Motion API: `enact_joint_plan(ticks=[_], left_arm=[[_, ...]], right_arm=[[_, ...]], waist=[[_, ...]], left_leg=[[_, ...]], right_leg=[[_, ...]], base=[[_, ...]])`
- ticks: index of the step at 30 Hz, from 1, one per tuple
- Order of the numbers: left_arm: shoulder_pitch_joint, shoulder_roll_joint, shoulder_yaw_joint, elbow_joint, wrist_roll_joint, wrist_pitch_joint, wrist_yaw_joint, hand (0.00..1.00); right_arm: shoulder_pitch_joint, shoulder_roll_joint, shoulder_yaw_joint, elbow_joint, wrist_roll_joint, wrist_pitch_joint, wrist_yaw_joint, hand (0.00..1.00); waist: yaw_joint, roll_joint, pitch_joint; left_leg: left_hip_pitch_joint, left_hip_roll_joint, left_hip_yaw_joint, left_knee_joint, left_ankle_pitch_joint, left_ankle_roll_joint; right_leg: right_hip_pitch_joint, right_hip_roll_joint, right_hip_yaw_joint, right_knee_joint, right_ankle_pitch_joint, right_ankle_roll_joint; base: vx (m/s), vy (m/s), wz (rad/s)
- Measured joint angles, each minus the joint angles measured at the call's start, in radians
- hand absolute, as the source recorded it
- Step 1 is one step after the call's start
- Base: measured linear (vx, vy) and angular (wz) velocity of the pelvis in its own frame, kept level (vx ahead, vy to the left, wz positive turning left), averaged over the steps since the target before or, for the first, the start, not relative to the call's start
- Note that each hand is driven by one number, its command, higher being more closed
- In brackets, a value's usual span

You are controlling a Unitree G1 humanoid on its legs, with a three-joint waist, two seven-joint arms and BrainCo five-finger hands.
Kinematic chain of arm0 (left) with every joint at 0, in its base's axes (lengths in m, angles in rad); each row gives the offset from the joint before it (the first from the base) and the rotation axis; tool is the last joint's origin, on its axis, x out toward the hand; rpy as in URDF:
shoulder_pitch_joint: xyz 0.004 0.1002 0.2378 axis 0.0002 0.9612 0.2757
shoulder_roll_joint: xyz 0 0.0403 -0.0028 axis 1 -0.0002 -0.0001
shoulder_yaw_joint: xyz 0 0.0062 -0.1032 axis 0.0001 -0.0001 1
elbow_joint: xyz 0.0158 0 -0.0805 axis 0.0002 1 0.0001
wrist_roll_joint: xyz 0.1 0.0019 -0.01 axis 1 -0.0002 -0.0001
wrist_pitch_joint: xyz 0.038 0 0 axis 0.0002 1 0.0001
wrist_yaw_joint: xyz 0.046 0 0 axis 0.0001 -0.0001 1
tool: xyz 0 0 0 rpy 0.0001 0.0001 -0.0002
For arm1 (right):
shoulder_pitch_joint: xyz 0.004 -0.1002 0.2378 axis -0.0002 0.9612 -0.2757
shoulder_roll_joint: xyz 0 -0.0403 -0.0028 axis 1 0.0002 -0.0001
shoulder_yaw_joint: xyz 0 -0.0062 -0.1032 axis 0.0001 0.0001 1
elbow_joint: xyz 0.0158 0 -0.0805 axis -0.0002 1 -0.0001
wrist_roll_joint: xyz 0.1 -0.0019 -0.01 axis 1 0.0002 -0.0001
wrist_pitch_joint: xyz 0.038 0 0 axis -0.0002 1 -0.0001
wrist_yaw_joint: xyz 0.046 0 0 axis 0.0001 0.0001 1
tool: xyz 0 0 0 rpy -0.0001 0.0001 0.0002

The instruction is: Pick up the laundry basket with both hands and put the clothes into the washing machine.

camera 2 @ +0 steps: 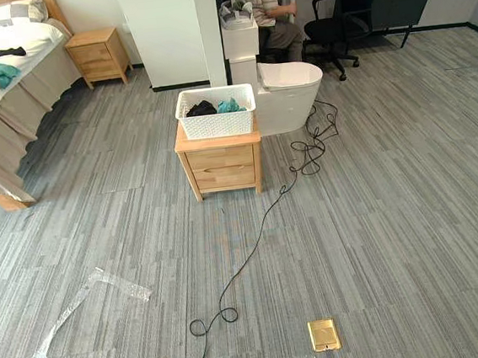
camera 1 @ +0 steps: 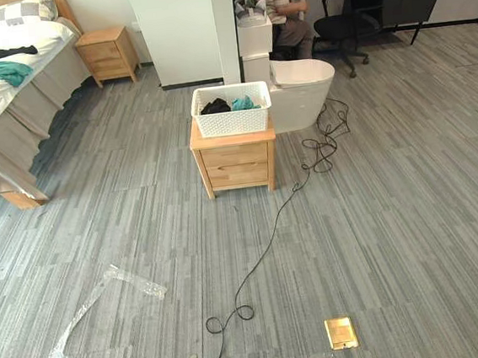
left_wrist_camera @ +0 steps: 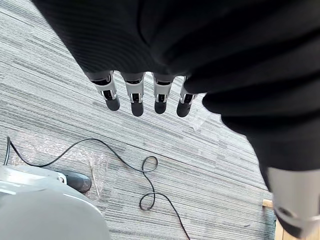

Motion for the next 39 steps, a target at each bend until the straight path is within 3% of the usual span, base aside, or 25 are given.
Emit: enact_joint_plan(ticks=[8,39], left_arm=[[-0.009,-0.004,-0.001,-0.001,-0.007,-0.010,0.001,0.00],[-0.002,-0.011,-0.001,0.000,-0.036,-0.012,0.019,0.00]], right_arm=[[-0.023,0.004,0.002,-0.001,0.000,-0.005,0.001,0.00],[-0.021,0.002,0.001,-0.001,-0.001,-0.004,0.000,0.00]], waist=[[-0.001,-0.004,0.009],[0.002,-0.007,0.015]], left_leg=[[0.005,-0.003,0.001,-0.001,-0.001,0.001],[0.016,0.002,-0.003,-0.008,0.002,0.003]], right_leg=[[0.005,-0.004,0.000,-0.004,-0.002,0.017],[0.025,0.000,-0.012,-0.027,0.011,0.009]], base=[[-0.02,0.004,0.00],[-0.03,0.000,0.01]])
